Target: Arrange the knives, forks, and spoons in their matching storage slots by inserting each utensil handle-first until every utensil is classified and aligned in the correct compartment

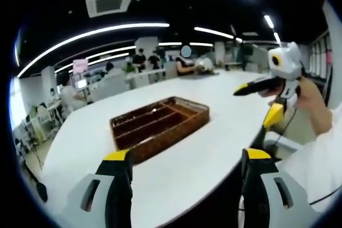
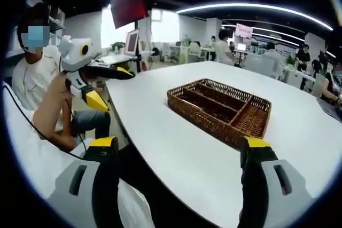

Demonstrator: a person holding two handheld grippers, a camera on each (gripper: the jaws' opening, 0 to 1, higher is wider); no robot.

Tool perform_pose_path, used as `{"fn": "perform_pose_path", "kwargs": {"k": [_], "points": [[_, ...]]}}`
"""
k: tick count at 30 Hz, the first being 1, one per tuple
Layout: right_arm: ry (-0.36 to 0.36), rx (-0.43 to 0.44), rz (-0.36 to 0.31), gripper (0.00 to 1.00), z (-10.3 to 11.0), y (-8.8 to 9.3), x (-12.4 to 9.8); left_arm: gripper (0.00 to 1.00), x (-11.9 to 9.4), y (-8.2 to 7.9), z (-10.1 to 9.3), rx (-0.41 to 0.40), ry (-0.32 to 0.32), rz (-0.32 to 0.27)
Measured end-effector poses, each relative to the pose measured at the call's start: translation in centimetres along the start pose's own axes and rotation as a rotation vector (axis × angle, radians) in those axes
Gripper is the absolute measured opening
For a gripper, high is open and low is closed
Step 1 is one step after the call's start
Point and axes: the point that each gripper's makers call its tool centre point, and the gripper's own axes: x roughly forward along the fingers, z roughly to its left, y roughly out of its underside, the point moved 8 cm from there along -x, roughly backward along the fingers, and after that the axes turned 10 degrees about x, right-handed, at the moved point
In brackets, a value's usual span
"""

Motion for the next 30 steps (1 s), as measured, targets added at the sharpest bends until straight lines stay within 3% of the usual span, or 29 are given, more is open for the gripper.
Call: {"fn": "perform_pose_path", "kwargs": {"k": [30], "points": [[-0.004, 0.004, 0.001, 0.98, 0.20, 0.28, 0.16, 0.84, 0.14, 0.22, -0.36, 0.005, 0.003, 0.013]]}}
